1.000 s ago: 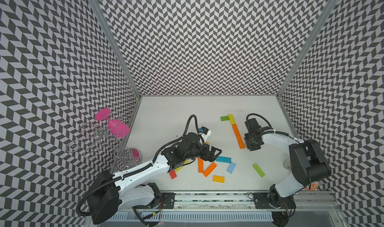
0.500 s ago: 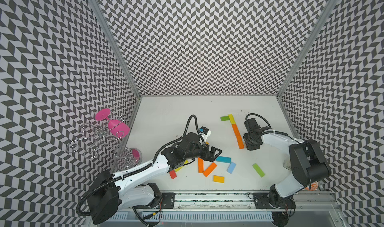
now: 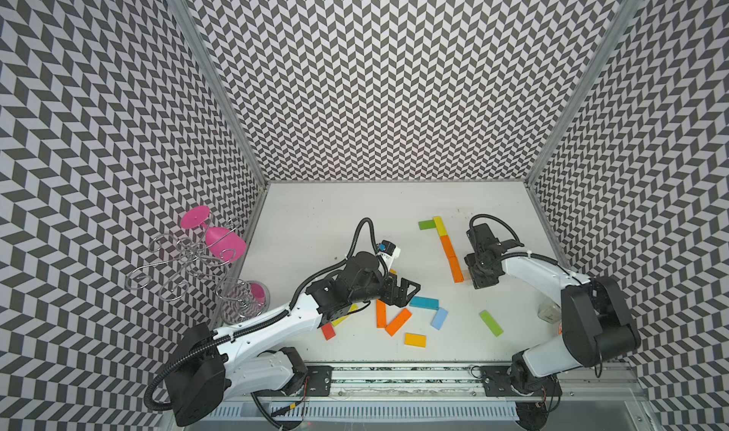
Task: Assemble a giraffe with building blocks
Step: Assemble the building block at the center of the board, then pick up the building block from the center of the board.
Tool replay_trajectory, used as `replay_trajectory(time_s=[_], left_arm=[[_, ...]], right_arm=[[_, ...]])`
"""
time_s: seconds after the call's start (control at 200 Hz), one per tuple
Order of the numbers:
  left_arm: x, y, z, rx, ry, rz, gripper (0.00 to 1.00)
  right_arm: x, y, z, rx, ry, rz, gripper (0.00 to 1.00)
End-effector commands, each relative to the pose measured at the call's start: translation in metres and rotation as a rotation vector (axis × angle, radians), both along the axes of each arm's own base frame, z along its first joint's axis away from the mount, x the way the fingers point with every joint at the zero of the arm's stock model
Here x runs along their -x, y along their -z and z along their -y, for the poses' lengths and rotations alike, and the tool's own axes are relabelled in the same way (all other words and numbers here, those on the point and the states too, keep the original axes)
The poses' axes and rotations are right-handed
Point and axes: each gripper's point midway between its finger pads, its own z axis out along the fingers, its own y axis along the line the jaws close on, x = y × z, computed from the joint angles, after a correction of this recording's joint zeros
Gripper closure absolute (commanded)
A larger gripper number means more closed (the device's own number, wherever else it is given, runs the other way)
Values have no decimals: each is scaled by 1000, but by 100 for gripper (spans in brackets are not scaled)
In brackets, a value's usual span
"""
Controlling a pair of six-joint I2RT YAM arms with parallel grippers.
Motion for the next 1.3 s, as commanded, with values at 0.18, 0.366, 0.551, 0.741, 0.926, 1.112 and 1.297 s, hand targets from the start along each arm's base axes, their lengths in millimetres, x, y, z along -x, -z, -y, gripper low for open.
replay_trajectory(time_s=[0.18, 0.366, 0.551, 0.741, 0.926, 1.112, 1.297], left_arm=[[-2, -11, -10, -8, -34, 33, 6], [-5, -25, -26, -2, -77, 55, 6], [-9, -37, -50, -16, -148, 89, 5], [-8, -35, -61, -19, -173, 84, 5], [-5, -33, -63, -30, -164, 82, 5], [-4, -30, -67, -25, -171, 86, 5], [-4, -29, -70, -25, -173, 90, 5]], right_arm=[[22, -52, -2, 8, -70, 105, 37], [45, -43, -58, -96, -187, 84, 37], [60, -28, -114, -169, -293, 48, 37], [69, -15, -160, -204, -372, 23, 36], [82, 7, -184, -228, -408, -43, 35], [86, 17, -193, -220, -413, -73, 34], [78, 23, -191, -194, -375, -68, 34]])
